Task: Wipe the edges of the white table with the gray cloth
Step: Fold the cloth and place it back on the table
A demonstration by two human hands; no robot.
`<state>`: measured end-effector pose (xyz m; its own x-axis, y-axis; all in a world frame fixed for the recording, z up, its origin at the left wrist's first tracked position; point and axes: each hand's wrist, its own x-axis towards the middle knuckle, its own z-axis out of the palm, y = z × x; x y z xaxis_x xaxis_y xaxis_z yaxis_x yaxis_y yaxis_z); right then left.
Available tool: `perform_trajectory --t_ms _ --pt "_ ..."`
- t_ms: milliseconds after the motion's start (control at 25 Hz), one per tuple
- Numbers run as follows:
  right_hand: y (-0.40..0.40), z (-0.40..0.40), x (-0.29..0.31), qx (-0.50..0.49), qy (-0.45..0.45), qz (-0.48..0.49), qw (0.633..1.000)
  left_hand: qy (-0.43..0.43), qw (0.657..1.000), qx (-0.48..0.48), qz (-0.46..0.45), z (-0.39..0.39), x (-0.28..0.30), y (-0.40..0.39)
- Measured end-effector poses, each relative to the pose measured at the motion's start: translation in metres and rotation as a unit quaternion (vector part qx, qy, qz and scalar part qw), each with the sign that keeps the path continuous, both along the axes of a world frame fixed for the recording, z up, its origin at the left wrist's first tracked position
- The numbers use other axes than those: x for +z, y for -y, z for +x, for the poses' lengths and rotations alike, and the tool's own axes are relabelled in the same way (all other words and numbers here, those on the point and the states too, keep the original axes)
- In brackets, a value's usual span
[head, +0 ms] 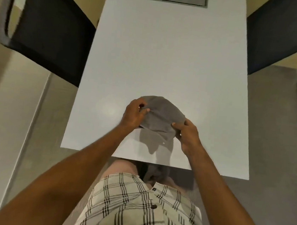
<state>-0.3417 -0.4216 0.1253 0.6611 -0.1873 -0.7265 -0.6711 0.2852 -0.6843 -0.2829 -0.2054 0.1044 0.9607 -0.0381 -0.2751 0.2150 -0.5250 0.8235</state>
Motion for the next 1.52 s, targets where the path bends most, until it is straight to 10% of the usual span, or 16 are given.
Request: perform_trajectory --t_ms 480,1080,1520 --pt "-0.163 0.211 0.009 0.128 0.169 -0.176 0.961 0.048 0.990 0.131 -0.033 0.182 0.014 -0.158" --pt "-0.249 0.425 -0.070 0.256 0.175 -0.348 0.884 0.002 0.985 0.172 0.015 0.380 -0.066 -0.237" --pt "-0.257 0.430 -0.117 0.378 0.168 -0.463 0.784 -0.011 0.959 -0.049 0.278 0.378 -0.109 -0.230"
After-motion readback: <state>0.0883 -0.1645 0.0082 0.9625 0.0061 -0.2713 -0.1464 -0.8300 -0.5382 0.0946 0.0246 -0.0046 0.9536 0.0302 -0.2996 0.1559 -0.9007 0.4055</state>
